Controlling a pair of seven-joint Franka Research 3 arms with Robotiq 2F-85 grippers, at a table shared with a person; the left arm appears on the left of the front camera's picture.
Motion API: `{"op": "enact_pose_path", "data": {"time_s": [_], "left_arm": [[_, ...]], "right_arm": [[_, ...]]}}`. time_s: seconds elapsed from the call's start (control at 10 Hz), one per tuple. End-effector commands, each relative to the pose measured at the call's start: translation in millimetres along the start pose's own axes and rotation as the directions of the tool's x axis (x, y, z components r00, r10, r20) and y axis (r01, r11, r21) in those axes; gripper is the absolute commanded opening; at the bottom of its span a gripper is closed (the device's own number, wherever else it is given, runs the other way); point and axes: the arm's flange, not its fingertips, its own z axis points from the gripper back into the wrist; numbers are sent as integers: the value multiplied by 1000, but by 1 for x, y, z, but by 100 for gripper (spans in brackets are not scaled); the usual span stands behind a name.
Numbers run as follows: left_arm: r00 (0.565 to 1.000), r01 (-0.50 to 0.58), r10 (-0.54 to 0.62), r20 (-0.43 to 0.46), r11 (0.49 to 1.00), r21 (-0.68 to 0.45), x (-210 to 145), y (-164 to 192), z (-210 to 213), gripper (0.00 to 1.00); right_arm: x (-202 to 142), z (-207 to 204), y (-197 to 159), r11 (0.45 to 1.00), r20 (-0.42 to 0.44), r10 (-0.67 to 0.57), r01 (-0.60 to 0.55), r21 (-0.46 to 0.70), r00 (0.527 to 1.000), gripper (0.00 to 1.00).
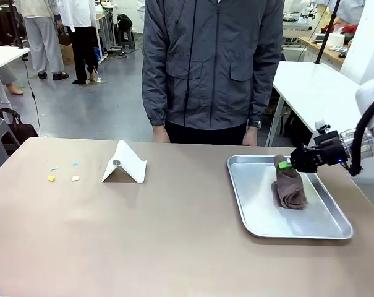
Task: Clean the surface of the table.
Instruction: If a person points to the right, clean the right side of the table with your right hand, and if they point to the left, clean the left side with your left hand.
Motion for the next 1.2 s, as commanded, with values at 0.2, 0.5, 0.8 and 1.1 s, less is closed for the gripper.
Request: {"op": "enact_pose_path", "data": {"time_s": [0.2, 0.5, 0.8, 1.1], "left_arm": [[1000, 4, -4, 2, 1000, 1, -3, -3, -3, 0], [1000, 4, -4, 2, 1000, 1, -3, -3, -3, 0], [1000, 4, -4, 2, 1000, 1, -3, -3, -3, 0], [1000, 4, -4, 2, 1000, 1, -3, -3, -3, 0]], "right_arm": [[-7, 29, -3, 928, 93, -139, 97, 359, 986, 5], [-22, 64, 16, 809, -34, -197, 182, 559, 980, 5], [-49, 94, 30, 830, 8, -206, 170, 531, 979, 5], [-37, 85, 20, 816, -4, -195, 164, 555, 981, 5]]}}
